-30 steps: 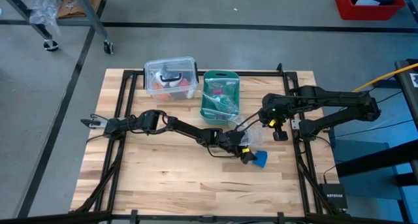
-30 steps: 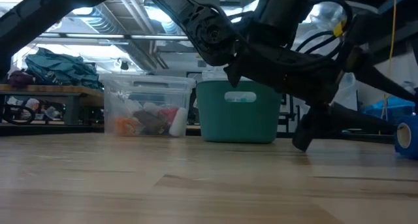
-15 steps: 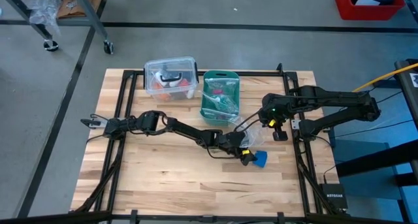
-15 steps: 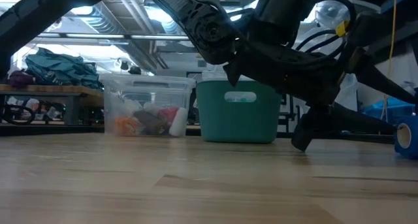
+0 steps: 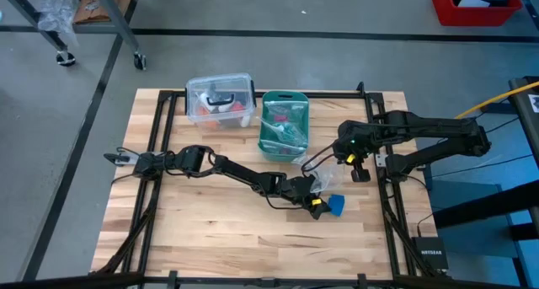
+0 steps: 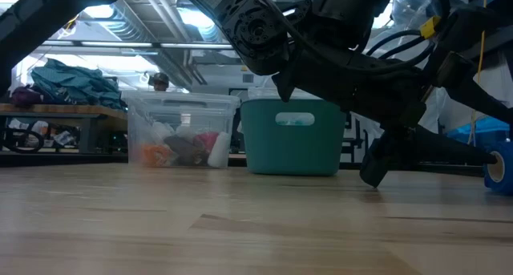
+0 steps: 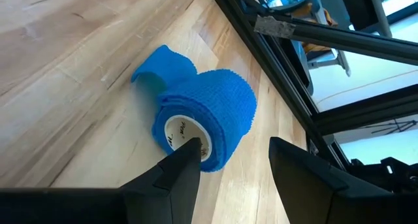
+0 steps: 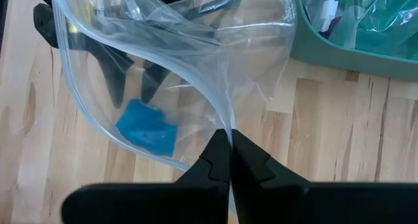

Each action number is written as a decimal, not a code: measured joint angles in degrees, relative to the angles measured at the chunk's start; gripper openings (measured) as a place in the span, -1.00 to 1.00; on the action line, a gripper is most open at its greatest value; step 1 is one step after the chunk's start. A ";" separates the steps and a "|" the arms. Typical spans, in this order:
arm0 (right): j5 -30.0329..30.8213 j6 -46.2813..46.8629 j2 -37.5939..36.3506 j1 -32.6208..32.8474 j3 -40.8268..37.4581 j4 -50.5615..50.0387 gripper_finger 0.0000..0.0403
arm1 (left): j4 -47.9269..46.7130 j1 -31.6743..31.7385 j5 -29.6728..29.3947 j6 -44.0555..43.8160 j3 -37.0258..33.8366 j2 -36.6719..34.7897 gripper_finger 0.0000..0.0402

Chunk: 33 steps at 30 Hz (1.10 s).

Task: Roll bandage
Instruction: Put the blue bandage into the transparent zip bag

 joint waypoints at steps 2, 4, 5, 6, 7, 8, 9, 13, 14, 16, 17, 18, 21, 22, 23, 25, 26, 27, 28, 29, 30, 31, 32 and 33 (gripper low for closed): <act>0.00 0.00 0.00 0.00 0.00 -0.02 -1.00 | 0.16 0.00 -0.09 -0.01 0.01 0.21 -0.14; 0.00 0.01 0.00 0.00 0.00 -0.02 -1.00 | 1.02 0.00 -0.18 -0.07 0.02 0.45 -0.14; 0.00 0.00 0.00 0.00 0.00 -0.02 -1.00 | 1.30 -0.13 -0.28 -0.54 0.02 0.51 -0.14; 0.00 0.00 0.00 0.00 0.00 -0.02 -1.00 | 1.33 -0.24 -0.40 -1.02 0.02 0.51 -0.14; 0.00 0.01 0.00 0.00 0.00 -0.02 -1.00 | 1.43 -0.24 -0.37 -1.14 0.02 0.73 -0.14; 0.00 0.00 0.00 0.00 0.00 -0.03 -1.00 | 1.86 -0.29 -0.40 -1.06 0.02 0.92 -0.14; 0.00 0.01 0.00 0.00 0.00 0.00 -1.00 | 2.25 -0.34 -0.40 -0.89 0.04 0.92 -0.14; 0.00 0.01 0.00 0.00 0.00 -0.03 -1.00 | 2.70 -0.54 -0.38 -1.30 0.04 1.01 -0.14; 0.00 0.00 0.00 -0.02 0.02 -0.02 -1.00 | 2.70 -0.63 -0.38 -1.22 0.04 1.01 -0.14; 0.00 0.01 0.00 0.00 0.00 -0.04 -1.00 | 2.69 -0.84 -0.36 -1.06 0.04 1.01 -0.14; 0.00 0.00 0.00 0.00 0.02 -0.02 -1.00 | 2.64 -0.95 -0.34 -1.07 0.04 1.01 -0.14; 0.00 0.01 0.00 0.00 0.01 -0.04 -1.00 | 2.35 -1.07 -0.33 -1.18 0.04 1.01 -0.14; 0.00 0.00 0.00 0.00 0.02 -0.04 -1.00 | -0.39 -1.13 -0.16 -1.53 0.15 0.97 -0.15; 0.00 0.02 0.00 0.00 0.00 -0.04 -1.00 | -1.19 -1.19 -0.15 -1.81 0.15 0.94 -0.16; 0.00 0.00 0.00 0.00 0.02 -0.04 -1.00 | -1.68 -1.22 -0.18 -2.18 0.13 0.92 -0.18; 0.00 0.01 0.00 0.00 0.02 -0.04 -1.00 | -1.64 -1.29 -0.26 -2.38 0.12 1.22 -0.23; 0.00 0.01 0.00 0.00 0.02 -0.03 -1.00 | -1.29 -1.31 -0.29 -2.32 0.08 1.29 -0.27; 0.00 0.02 0.00 0.00 0.02 -0.02 -1.00 | -0.65 -1.29 -0.29 -2.11 0.06 1.29 -0.31; 0.00 0.01 0.00 -0.01 0.02 -0.02 -1.00 | -0.21 -1.31 -0.27 -1.71 0.02 1.29 -0.35; 0.00 0.01 0.00 -0.01 0.02 -0.04 -1.00 | 0.21 -1.33 -0.27 -1.15 0.02 1.31 -0.39; 0.00 0.02 0.00 -0.02 0.02 -0.03 -1.00 | 0.33 -1.31 -0.28 -0.76 0.02 1.34 -0.44; 0.00 0.02 0.00 0.00 0.01 -0.02 -1.00 | 0.37 -1.31 -0.27 -0.28 0.02 1.34 -0.48; 0.00 0.02 0.00 0.00 0.00 -0.02 -1.00 | 0.38 -1.31 -0.31 0.17 0.02 1.34 -0.53; 0.00 0.02 0.00 0.00 0.00 -0.02 -1.00 | 0.40 -1.33 -0.49 0.36 0.02 1.34 -0.57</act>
